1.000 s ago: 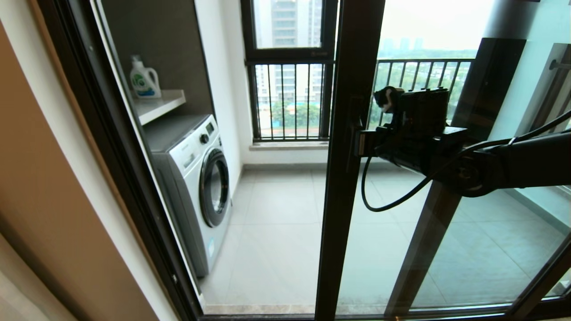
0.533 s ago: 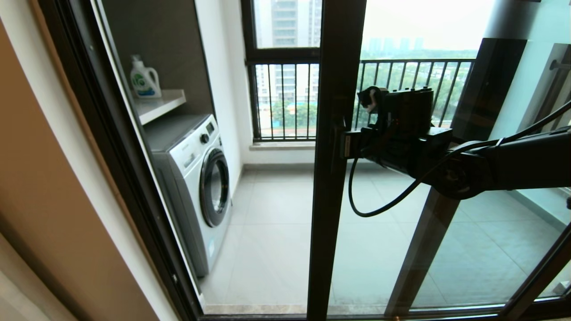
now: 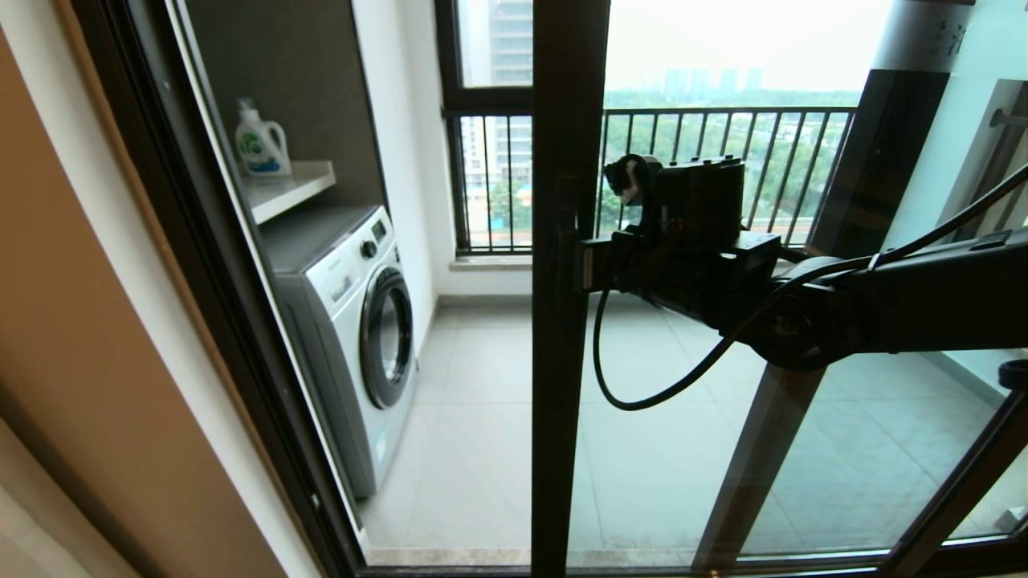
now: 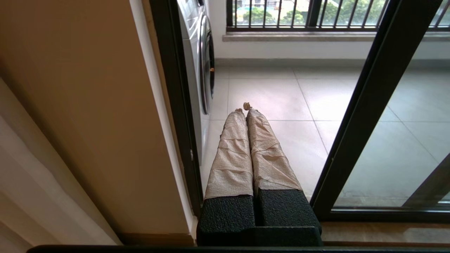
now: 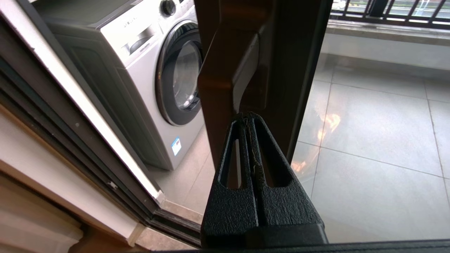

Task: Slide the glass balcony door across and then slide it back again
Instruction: Close the slid door

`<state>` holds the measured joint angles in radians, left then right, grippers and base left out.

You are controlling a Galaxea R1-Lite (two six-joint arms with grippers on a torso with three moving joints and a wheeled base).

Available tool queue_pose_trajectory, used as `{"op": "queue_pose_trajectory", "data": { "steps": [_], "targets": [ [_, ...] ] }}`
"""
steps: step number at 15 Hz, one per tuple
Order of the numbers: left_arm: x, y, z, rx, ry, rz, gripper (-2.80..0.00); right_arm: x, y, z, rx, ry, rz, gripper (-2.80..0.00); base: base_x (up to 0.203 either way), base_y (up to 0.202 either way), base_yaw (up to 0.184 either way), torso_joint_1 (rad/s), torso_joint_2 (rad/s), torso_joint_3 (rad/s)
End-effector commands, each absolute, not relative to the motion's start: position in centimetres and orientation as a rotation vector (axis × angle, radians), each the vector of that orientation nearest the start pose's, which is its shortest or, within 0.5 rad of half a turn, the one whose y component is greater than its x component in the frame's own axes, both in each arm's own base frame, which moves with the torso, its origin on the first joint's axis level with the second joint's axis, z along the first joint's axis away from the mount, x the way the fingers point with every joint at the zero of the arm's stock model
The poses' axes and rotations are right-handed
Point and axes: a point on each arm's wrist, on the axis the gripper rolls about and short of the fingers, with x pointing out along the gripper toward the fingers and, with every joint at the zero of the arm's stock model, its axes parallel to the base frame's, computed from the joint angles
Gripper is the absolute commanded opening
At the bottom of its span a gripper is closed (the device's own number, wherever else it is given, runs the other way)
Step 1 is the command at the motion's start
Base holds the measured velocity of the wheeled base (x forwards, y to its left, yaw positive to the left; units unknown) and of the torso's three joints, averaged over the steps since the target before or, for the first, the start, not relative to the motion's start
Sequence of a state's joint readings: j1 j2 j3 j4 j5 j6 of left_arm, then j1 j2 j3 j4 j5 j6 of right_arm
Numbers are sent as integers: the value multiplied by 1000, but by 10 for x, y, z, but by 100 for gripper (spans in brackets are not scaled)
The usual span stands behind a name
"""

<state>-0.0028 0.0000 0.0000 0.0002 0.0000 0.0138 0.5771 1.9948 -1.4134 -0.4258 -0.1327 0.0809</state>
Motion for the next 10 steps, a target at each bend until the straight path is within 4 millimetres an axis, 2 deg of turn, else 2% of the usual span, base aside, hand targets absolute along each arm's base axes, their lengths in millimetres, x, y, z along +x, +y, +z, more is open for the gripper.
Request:
{"op": "queue_pose_trajectory", "data": {
  "steps": [1, 6, 10],
  "targets": [
    [-23, 0, 76, 14, 2, -3, -280, 345, 228, 223, 22, 164, 427, -280, 0, 0, 0, 0, 0, 0],
    [-23, 0, 76, 14, 2, -3, -280, 339, 223, 230, 29, 154, 425, -280, 0, 0, 0, 0, 0, 0],
    [-23, 0, 75, 14, 3, -3, -280, 313, 203, 254, 45, 115, 417, -280, 0, 0, 0, 0, 0, 0]
  ]
}}
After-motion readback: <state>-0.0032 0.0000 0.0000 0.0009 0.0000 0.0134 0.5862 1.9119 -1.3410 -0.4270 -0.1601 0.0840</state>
